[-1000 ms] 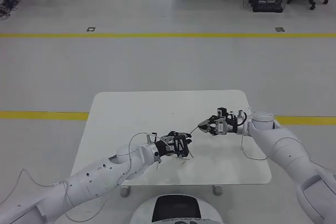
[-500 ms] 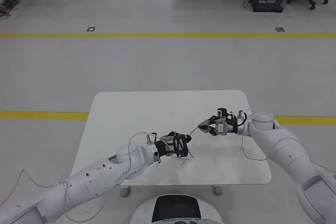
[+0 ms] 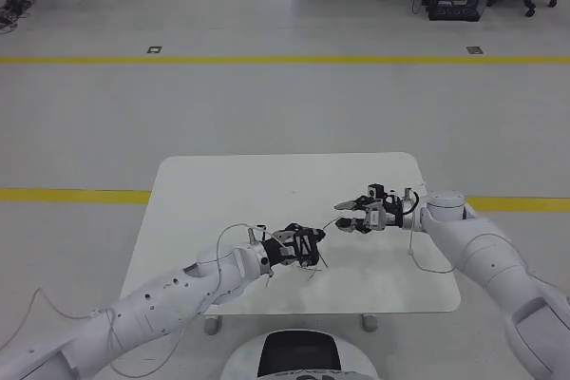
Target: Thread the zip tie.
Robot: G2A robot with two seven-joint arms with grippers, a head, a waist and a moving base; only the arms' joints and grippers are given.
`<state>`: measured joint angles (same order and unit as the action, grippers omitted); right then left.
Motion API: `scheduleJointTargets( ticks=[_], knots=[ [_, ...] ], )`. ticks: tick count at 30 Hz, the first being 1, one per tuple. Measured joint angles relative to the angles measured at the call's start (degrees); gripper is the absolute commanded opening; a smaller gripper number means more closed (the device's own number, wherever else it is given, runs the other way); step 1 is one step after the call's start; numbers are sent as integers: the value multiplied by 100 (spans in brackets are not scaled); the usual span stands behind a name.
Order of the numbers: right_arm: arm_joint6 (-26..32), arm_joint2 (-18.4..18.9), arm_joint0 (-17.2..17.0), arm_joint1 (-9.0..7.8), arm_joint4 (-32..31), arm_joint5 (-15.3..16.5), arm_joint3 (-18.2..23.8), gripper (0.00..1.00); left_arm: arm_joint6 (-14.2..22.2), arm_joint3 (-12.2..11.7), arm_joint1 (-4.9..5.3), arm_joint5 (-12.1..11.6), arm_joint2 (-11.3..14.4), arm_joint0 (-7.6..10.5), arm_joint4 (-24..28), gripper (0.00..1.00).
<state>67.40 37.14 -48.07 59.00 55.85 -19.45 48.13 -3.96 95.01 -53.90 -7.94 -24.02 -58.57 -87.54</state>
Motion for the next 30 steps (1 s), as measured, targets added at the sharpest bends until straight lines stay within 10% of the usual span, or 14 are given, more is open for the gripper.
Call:
scheduleJointTargets(
  ticks=[12,21,30],
  knots=[
    [-633,383,-399,-201,-1084,1704,562,100,133,-169,32,-1114,-555,-160,1970,0],
    [-718,419,-430,-203,-1134,1753,598,100,220,-187,20,-1120,-592,-171,2062,0],
    [-1117,991,-945,-446,-2140,3630,1028,100,683,-243,10,-1155,-677,-179,4543,0]
  ],
)
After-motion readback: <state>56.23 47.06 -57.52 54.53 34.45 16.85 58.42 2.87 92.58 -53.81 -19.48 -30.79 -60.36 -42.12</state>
